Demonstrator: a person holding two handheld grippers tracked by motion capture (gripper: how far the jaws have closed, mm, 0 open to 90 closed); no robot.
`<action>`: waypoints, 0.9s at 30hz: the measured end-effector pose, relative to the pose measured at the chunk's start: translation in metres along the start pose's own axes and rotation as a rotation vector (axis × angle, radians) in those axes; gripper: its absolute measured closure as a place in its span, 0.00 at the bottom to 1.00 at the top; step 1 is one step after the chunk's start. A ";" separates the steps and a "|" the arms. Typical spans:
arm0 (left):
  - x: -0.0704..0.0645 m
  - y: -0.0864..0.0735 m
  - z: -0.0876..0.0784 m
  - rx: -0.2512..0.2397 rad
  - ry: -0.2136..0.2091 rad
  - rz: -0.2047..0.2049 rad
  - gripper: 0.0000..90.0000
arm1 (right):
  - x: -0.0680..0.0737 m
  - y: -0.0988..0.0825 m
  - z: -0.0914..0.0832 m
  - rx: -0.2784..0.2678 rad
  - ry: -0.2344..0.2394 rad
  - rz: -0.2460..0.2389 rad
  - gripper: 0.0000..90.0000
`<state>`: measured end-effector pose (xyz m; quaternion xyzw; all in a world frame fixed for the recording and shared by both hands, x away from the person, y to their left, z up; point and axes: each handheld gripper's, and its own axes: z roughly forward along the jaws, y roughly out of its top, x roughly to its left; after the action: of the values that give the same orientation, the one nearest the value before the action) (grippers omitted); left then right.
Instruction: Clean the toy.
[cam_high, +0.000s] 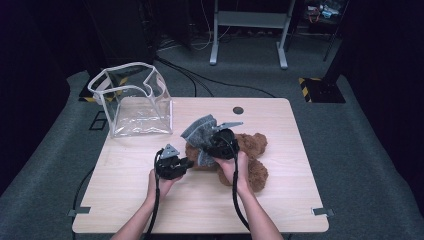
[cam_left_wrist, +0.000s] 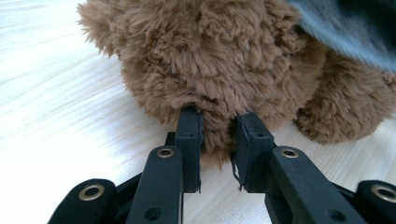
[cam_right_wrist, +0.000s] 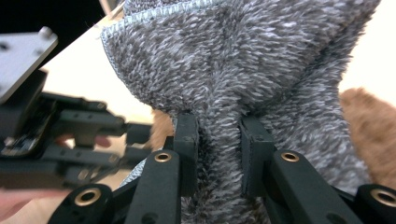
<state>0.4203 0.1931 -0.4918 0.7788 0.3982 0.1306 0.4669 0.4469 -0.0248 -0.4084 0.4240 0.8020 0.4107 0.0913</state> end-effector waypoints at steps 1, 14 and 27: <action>0.001 0.000 0.000 0.002 -0.003 -0.001 0.82 | 0.000 -0.003 -0.001 0.001 0.010 0.000 0.80; 0.003 -0.002 0.000 0.006 -0.007 -0.006 0.83 | 0.013 -0.047 0.006 0.070 0.068 0.007 0.80; 0.005 0.004 -0.008 0.034 0.041 0.017 0.50 | 0.011 -0.064 -0.005 0.059 0.074 0.002 0.80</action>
<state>0.4207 0.2012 -0.4849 0.7870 0.4033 0.1439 0.4441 0.3988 -0.0390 -0.4496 0.4118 0.8163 0.4022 0.0486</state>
